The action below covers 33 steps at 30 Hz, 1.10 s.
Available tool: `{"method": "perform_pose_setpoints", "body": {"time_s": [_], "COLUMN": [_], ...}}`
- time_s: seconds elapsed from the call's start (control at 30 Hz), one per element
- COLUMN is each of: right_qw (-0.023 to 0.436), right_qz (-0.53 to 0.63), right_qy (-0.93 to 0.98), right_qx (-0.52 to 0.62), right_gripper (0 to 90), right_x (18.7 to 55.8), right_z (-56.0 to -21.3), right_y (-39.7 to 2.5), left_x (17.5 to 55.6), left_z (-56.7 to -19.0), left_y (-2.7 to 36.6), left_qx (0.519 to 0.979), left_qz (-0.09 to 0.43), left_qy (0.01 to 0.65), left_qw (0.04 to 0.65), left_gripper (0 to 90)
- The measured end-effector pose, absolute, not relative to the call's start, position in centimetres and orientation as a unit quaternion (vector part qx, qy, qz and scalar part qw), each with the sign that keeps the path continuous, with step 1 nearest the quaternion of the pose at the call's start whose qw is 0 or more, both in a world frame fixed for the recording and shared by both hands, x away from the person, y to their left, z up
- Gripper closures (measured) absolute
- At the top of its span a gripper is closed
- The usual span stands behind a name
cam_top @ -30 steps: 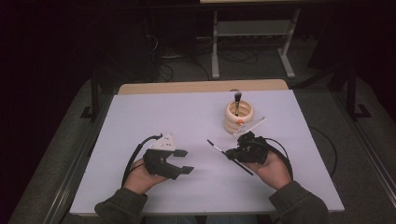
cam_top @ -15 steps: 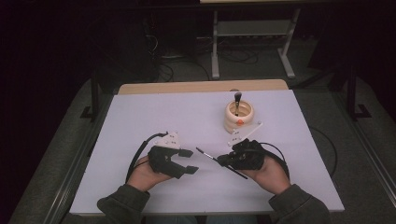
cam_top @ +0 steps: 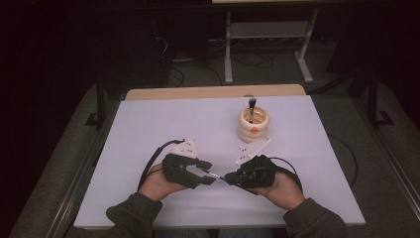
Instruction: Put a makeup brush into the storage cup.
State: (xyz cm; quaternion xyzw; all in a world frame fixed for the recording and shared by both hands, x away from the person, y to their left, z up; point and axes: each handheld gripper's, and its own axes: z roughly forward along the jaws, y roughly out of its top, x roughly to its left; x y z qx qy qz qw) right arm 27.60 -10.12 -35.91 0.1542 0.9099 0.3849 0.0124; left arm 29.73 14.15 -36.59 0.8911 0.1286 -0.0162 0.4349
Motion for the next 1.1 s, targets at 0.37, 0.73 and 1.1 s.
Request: {"method": "perform_pose_setpoints", "body": {"time_s": [0.37, 0.73, 1.1], "right_qw": [0.014, 0.016, 0.033], "right_qz": [0.384, 0.383, 0.370], "right_qy": [0.914, 0.915, 0.922], "right_qx": [0.128, 0.128, 0.108], "right_gripper": [85.2, 85.2, 85.2], "right_x": [27.46, 27.22, 27.13], "right_z": [-36.16, -36.11, -36.20], "right_y": [-9.85, -9.78, -9.27], "left_x": [30.03, 30.14, 30.43], "left_z": [-36.77, -36.85, -36.75], "left_y": [14.07, 14.05, 14.35], "left_qx": [0.896, 0.896, 0.891], "left_qz": [-0.036, -0.062, -0.085], "left_qy": [0.109, 0.099, 0.092], "left_qw": [0.429, 0.428, 0.436], "left_gripper": [62.9, 72.1, 78.3]}}
